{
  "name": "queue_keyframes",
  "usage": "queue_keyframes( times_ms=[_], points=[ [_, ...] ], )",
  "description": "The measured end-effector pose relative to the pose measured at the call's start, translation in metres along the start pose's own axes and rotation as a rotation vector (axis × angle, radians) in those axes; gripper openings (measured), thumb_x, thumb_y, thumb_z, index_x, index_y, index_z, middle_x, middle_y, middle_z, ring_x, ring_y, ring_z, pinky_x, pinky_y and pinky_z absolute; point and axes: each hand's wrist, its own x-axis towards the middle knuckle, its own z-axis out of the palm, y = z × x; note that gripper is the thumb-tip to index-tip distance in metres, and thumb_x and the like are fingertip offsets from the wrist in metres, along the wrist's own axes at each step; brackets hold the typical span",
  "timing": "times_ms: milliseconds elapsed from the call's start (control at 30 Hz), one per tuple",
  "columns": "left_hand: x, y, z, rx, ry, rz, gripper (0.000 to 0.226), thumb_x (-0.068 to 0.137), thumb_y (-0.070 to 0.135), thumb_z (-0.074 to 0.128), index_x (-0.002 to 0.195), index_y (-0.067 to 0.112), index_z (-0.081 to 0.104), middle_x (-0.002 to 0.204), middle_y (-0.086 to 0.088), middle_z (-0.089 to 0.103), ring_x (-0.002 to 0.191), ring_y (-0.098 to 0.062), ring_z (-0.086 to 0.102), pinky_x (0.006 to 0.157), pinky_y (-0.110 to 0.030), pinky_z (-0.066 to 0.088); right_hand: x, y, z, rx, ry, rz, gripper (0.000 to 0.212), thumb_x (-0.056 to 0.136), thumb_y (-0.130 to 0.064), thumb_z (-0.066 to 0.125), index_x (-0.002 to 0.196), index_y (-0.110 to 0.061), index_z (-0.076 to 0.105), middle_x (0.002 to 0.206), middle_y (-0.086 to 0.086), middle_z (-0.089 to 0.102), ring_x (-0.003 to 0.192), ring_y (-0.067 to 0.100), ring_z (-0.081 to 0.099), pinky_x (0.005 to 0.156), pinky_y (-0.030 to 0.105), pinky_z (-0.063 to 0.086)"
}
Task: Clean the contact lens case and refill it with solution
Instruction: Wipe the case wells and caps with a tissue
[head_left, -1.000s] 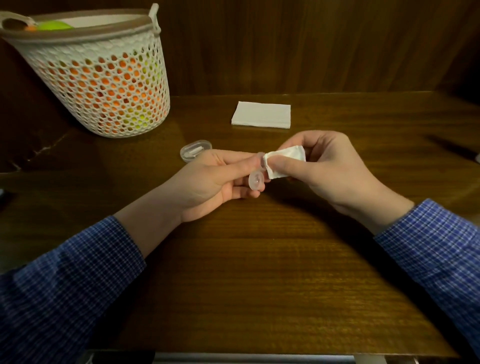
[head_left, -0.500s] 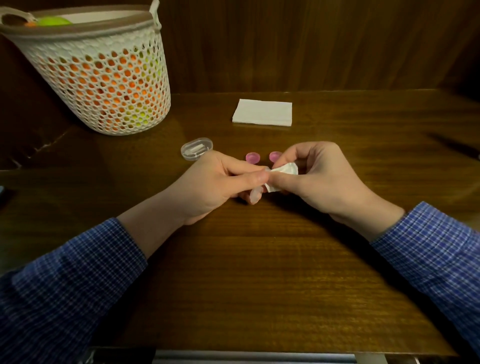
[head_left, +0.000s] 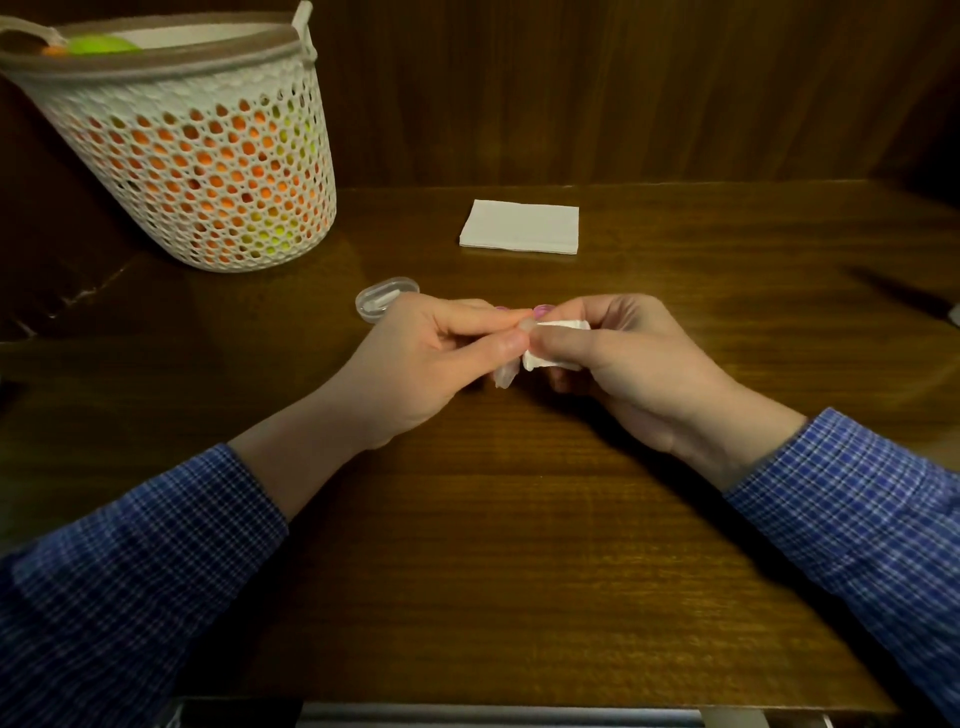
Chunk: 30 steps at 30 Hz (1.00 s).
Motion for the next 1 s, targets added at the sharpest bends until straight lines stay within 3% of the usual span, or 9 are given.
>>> queue_keyframes(
  times_ms=[133,267,367,500,667,767,833,933,1000],
  points=[
    [0.003,-0.003,-0.001,-0.198,-0.032,-0.106,0.033,0.095,0.035,0.064,0.124,0.025,0.074,0.115,0.002,0.079,0.115,-0.012,0.071,0.101,-0.030,0.055,0.002,0.000,-0.003,-0.117,0.095,-0.114,0.004,0.085,-0.010,0.080,0.081,-0.007,0.078,0.079,0.010,0.077,0.067,0.014,0.065,0.058,0.024,0.054],
    [0.002,-0.005,-0.001,-0.259,-0.037,-0.101,0.029,0.095,0.026,0.068,0.122,0.031,0.074,0.099,-0.005,0.080,0.096,-0.017,0.076,0.088,-0.022,0.057,0.001,0.000,-0.001,-0.134,0.113,-0.121,0.007,0.083,-0.014,0.083,0.080,-0.009,0.078,0.079,0.010,0.077,0.069,0.016,0.068,0.061,0.024,0.056],
    [0.001,-0.006,-0.003,-0.192,-0.074,-0.143,0.024,0.102,0.012,0.062,0.118,0.021,0.078,0.082,-0.003,0.076,0.085,-0.015,0.074,0.094,-0.018,0.052,0.000,0.005,0.000,-0.344,0.189,-0.216,0.008,0.081,-0.018,0.085,0.077,-0.017,0.078,0.079,-0.001,0.077,0.082,0.010,0.073,0.071,0.024,0.062],
    [0.001,-0.004,-0.009,-0.237,-0.174,-0.285,0.027,0.102,0.015,0.060,0.112,-0.004,0.076,0.079,-0.009,0.070,0.081,-0.016,0.067,0.095,-0.032,0.057,-0.006,0.007,0.002,-0.668,0.224,-0.453,0.009,0.085,-0.024,0.081,0.078,-0.023,0.075,0.080,-0.013,0.073,0.084,0.005,0.070,0.077,0.022,0.059],
    [0.005,0.006,-0.015,-0.397,-0.258,-0.480,0.039,0.086,0.028,0.068,0.106,-0.005,0.077,0.081,-0.010,0.070,0.077,-0.012,0.068,0.065,-0.021,0.055,-0.006,0.006,0.000,-0.878,0.101,-0.703,0.003,0.088,-0.019,0.080,0.090,-0.018,0.078,0.088,-0.012,0.071,0.083,-0.008,0.064,0.081,0.009,0.052],
    [0.007,0.010,-0.010,-0.503,-0.142,-0.551,0.032,0.099,0.025,0.061,0.106,-0.004,0.074,0.080,-0.012,0.071,0.067,-0.014,0.068,0.058,-0.023,0.055,-0.003,0.003,-0.001,-0.747,0.138,-0.573,0.006,0.087,-0.022,0.079,0.083,-0.023,0.075,0.082,-0.015,0.071,0.078,-0.003,0.066,0.068,0.011,0.052],
    [0.010,0.010,-0.007,-0.556,-0.053,-0.539,0.031,0.107,0.018,0.050,0.117,-0.005,0.068,0.083,-0.014,0.071,0.067,-0.017,0.067,0.057,-0.025,0.056,0.001,0.000,-0.002,-0.556,0.214,-0.371,0.009,0.085,-0.023,0.081,0.078,-0.023,0.076,0.077,-0.007,0.074,0.078,0.006,0.070,0.063,0.016,0.054],
    [0.009,0.004,-0.004,-0.454,-0.027,-0.378,0.030,0.104,0.009,0.055,0.130,0.006,0.068,0.102,-0.007,0.075,0.084,-0.018,0.070,0.072,-0.028,0.059,0.002,-0.003,0.000,-0.163,0.176,-0.056,0.012,0.085,-0.016,0.080,0.074,-0.012,0.078,0.079,0.008,0.076,0.072,0.016,0.070,0.058,0.023,0.055],
    [0.005,0.002,-0.003,-0.344,-0.030,-0.233,0.034,0.093,0.015,0.068,0.126,0.020,0.072,0.107,0.003,0.077,0.091,-0.015,0.072,0.079,-0.028,0.059,0.002,-0.004,0.002,-0.002,0.109,0.049,0.013,0.087,-0.011,0.078,0.076,-0.005,0.077,0.074,0.012,0.073,0.063,0.013,0.064,0.053,0.023,0.051]
  ],
)
